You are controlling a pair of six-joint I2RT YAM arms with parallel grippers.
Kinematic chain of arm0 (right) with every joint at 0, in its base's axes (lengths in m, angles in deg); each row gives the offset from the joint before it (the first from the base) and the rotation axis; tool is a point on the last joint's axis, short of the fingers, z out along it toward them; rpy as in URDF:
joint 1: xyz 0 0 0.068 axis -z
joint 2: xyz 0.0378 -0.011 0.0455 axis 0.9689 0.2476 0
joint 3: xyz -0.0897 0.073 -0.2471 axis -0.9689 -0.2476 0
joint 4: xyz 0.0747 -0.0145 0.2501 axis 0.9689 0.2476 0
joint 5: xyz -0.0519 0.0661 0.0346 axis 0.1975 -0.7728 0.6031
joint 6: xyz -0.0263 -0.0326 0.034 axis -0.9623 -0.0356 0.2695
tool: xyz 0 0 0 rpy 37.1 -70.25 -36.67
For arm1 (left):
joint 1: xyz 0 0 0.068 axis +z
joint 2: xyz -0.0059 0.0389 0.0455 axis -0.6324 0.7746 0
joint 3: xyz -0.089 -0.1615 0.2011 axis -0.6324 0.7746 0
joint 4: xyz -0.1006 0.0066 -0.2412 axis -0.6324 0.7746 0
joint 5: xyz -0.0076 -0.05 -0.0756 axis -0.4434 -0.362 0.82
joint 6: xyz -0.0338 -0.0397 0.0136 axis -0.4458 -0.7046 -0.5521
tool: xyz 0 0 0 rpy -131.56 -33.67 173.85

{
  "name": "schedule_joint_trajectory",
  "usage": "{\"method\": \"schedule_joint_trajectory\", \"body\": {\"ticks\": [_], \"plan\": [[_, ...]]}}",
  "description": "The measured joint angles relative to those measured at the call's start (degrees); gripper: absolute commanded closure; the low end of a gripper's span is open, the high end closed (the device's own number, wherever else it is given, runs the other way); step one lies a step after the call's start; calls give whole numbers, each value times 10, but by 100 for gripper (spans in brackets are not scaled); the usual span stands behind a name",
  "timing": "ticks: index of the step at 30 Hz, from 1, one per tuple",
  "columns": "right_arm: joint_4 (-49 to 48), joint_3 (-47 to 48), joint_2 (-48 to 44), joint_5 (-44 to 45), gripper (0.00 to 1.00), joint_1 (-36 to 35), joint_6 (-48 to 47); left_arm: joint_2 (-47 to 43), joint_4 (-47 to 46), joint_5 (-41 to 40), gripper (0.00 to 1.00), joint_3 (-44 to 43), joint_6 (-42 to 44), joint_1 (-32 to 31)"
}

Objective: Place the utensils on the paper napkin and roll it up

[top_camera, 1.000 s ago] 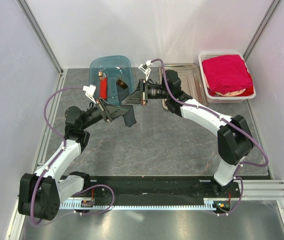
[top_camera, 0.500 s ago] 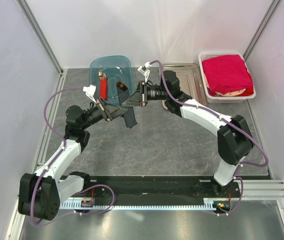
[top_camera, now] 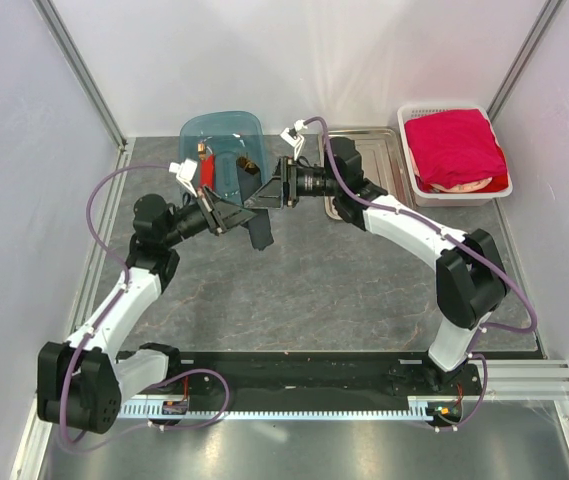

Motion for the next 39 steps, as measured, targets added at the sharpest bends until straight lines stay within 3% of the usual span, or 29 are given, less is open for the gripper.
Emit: {"method": "schedule_joint_trajectory", "body": {"ticks": [1,9,17,26,39], "plan": [[3,3,1,1,2,2,-1,7,15,-1,98,-14,8,0],[45,37,1,20,2,67,-16,92,123,-4,98,-144,83,13],[98,35,-2,50,2,159,-50,273,200,-11,98,-333,143,50],[135,31,-14,54,2,176,-86,462,258,-30,98,-499,189,76],[156,2,-18,54,2,181,-108,673,315,-87,98,-640,211,87]]}}
